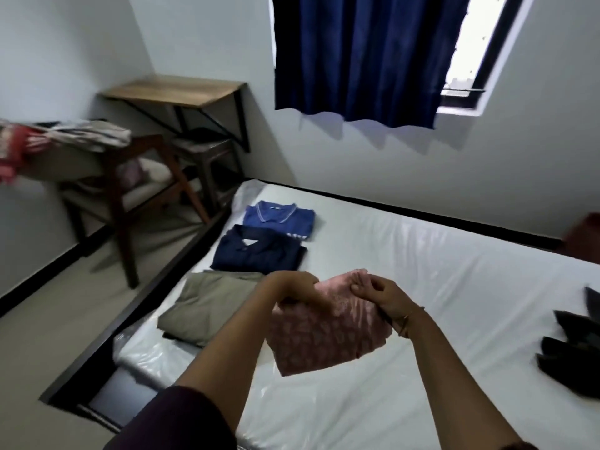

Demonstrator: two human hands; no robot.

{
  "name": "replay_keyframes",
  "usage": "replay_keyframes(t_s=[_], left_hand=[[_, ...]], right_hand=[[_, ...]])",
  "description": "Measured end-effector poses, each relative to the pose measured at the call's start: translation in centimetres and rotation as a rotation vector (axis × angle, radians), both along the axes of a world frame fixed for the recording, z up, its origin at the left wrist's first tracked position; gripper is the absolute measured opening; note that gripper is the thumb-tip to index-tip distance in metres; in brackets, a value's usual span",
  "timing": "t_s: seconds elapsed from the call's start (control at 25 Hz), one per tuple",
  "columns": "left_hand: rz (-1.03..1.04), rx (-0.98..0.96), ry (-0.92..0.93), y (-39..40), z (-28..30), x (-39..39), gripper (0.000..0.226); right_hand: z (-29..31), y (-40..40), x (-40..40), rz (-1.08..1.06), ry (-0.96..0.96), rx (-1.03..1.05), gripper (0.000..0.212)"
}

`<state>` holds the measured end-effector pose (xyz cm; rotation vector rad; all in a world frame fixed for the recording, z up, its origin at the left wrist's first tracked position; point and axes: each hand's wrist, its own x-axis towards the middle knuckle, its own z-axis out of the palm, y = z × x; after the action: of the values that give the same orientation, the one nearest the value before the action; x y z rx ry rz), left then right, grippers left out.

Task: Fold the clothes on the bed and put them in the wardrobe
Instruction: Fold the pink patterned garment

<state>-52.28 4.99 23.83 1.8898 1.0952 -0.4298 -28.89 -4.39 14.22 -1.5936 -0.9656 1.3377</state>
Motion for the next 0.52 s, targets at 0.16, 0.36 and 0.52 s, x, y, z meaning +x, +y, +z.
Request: replay_keyframes(t_s=[0.16, 0.36, 0.52], left_hand=[[0.296, -0.105, -0.004, 3.3, -4.5, -13.7, 0.038], [0.825, -0.272, -0.573, 4.7, -11.2, -22.2, 0.059], [1.065, -0.476, -0.717, 7.2, -17.2, -24.0, 0.048]], right_hand=[[-4.4, 3.6, -5.3, -0.109, 0.164, -0.104, 0.043], [-10.0, 8.4, -13.5, -0.125, 0.342, -0.167, 0.044], [-13.2, 13.8, -20.1, -0.063, 0.439, -0.196, 0.046]])
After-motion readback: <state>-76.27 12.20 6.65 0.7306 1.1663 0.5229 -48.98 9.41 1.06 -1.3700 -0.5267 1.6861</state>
